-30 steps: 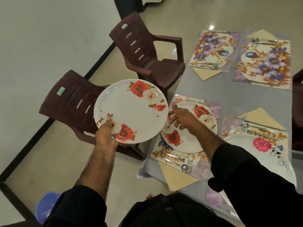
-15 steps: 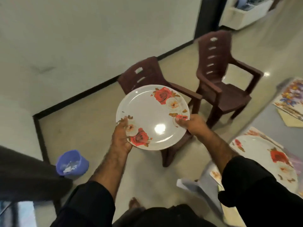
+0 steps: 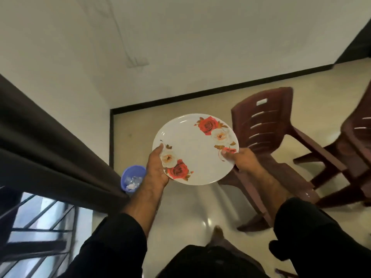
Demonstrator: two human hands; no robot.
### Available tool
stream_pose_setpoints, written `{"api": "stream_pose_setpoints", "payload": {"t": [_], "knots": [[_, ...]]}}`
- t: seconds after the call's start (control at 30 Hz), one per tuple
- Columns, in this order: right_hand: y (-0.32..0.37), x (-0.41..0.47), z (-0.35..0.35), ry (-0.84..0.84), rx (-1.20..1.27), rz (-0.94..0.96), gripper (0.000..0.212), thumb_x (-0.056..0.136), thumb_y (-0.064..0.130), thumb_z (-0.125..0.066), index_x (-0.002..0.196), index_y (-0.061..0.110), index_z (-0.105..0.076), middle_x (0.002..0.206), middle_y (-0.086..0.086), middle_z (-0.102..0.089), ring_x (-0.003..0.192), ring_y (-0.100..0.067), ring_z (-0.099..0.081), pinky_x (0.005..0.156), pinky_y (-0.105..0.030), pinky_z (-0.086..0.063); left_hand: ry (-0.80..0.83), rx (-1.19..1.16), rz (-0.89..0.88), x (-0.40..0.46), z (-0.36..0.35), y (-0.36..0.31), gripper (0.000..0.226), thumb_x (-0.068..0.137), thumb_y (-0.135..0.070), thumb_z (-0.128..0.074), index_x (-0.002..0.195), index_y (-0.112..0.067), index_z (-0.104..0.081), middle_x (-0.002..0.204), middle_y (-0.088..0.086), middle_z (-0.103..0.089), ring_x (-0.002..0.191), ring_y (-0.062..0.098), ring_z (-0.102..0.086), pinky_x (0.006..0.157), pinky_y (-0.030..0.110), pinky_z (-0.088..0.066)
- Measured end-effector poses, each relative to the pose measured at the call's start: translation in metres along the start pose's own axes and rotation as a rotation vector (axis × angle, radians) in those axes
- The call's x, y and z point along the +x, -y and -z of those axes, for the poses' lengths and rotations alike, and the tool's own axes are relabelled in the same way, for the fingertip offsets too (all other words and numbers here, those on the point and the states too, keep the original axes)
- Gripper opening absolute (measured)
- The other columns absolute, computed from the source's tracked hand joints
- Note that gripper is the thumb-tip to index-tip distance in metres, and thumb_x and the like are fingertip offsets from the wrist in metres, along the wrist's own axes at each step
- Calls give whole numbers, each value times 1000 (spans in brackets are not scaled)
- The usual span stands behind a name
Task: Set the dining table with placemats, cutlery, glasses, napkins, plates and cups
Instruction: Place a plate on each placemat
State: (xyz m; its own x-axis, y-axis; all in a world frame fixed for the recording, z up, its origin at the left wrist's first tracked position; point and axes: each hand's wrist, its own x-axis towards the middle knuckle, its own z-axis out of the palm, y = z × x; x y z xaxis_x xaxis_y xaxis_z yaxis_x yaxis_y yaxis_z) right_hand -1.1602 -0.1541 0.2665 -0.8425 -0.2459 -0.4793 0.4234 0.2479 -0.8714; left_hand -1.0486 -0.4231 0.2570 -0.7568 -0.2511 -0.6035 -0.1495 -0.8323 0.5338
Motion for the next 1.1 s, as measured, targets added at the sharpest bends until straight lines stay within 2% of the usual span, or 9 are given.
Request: {"api": "stream_pose_setpoints", "payload": {"t": [0.1,0.2,0.43,0.53,0.67,0.77,0.9,1.0,1.1], "knots": [[4,58,-20,30,-87,-8,33,86,37,-85,89,4,-79,68,-20,-69,52,-25,-54,49,-29,-37,-52,-5,9,39,6,-25,59,100,-48,-63,146,-12,-63,144,22,-65,135,49,-59,116,74,-37],[19,120,-38,90,-115,-29,32,92,34,-80,81,5,-75,57,-12,-59,41,-19,-44,44,-23,-30,-67,27,4,89,7,-51,65,97,-50,-67,150,-13,-60,147,22,-63,137,50,-58,116,77,-35],[97,256,-47,186,-166,-47,31,93,35,-76,91,4,-75,63,-8,-66,45,-19,-50,44,-24,-34,-154,59,-57,201,-51,-115,54,101,-50,-62,141,-13,-67,135,22,-71,128,50,-64,108,82,-40],[140,309,-49,201,-187,-18,32,94,35,-76,91,3,-75,64,-9,-67,46,-19,-50,45,-25,-34,-206,92,-106,245,-79,-144,51,103,-52,-60,135,-14,-70,130,20,-74,122,47,-68,105,76,-47],[181,384,-59,194,-181,-11,34,92,39,-77,94,5,-76,70,-12,-71,49,-20,-52,47,-25,-38,-168,139,-119,319,-103,-191,57,100,-57,-63,137,-14,-70,131,22,-73,124,49,-67,105,78,-46],[203,444,-70,151,-162,-25,34,92,40,-77,97,7,-76,71,-12,-73,50,-20,-54,47,-26,-40,-96,186,-99,398,-118,-232,62,98,-57,-66,140,-11,-68,136,23,-70,126,50,-65,107,76,-45],[239,522,-74,53,-107,-57,35,92,41,-78,99,7,-76,76,-14,-75,50,-19,-54,48,-27,-42,-57,261,-12,507,-151,-280,74,83,-57,-83,140,-13,-68,139,21,-69,129,47,-65,109,74,-45],[266,566,-68,-30,-42,-84,33,92,39,-79,95,5,-76,70,-13,-72,47,-20,-52,46,-25,-39,17,271,54,574,-188,-307,76,83,-52,-85,143,-10,-66,139,21,-69,129,45,-65,111,72,-45],[280,599,-52,-133,44,-101,33,92,37,-79,91,4,-75,63,-9,-67,44,-21,-48,44,-24,-36,51,329,150,639,-234,-324,80,80,-53,-90,145,-15,-65,142,17,-68,131,42,-65,112,72,-44]]}}
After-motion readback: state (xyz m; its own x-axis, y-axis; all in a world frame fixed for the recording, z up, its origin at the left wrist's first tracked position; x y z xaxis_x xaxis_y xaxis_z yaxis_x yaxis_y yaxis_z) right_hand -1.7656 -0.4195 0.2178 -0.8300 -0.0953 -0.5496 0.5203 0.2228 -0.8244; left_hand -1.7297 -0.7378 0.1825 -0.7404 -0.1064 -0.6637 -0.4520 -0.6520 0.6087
